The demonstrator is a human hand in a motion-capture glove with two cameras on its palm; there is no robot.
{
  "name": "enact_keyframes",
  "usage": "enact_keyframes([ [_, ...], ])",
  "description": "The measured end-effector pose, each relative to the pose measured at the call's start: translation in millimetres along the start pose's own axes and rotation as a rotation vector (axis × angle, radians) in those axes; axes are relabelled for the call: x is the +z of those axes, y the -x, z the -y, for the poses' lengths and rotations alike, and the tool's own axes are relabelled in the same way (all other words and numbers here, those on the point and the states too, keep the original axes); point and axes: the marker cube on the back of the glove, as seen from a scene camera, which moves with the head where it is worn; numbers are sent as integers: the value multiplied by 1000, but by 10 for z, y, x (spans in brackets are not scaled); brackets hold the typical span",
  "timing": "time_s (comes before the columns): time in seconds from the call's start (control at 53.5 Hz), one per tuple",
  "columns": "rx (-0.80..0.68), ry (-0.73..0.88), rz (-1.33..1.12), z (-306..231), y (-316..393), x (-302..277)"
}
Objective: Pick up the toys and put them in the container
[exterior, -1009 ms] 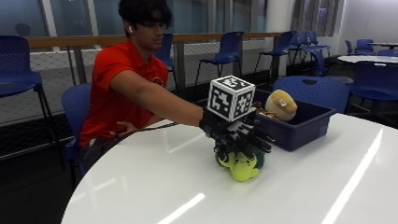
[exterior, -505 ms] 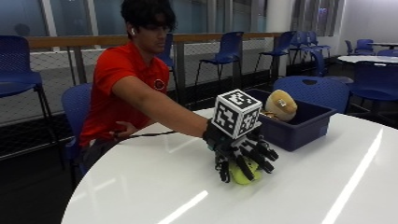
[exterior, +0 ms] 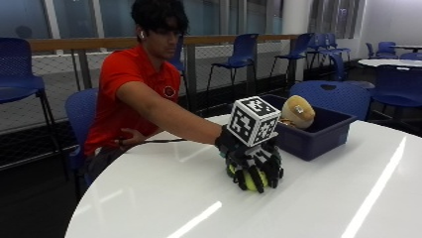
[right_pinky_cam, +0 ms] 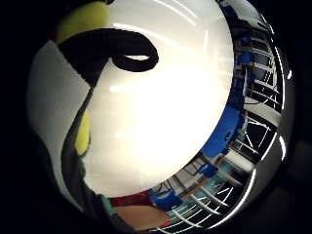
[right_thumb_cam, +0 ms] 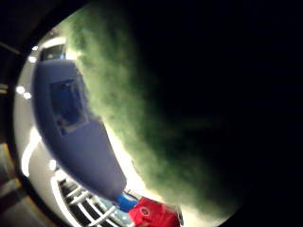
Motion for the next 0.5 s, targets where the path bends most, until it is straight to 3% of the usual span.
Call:
enact_keyframes([
  [0.187, 2, -73, -53, -81, 119, -4],
  [0.374, -57, -293, -137, -130, 194, 9],
  [0.505, -64, -295, -87, -159, 137, -13],
])
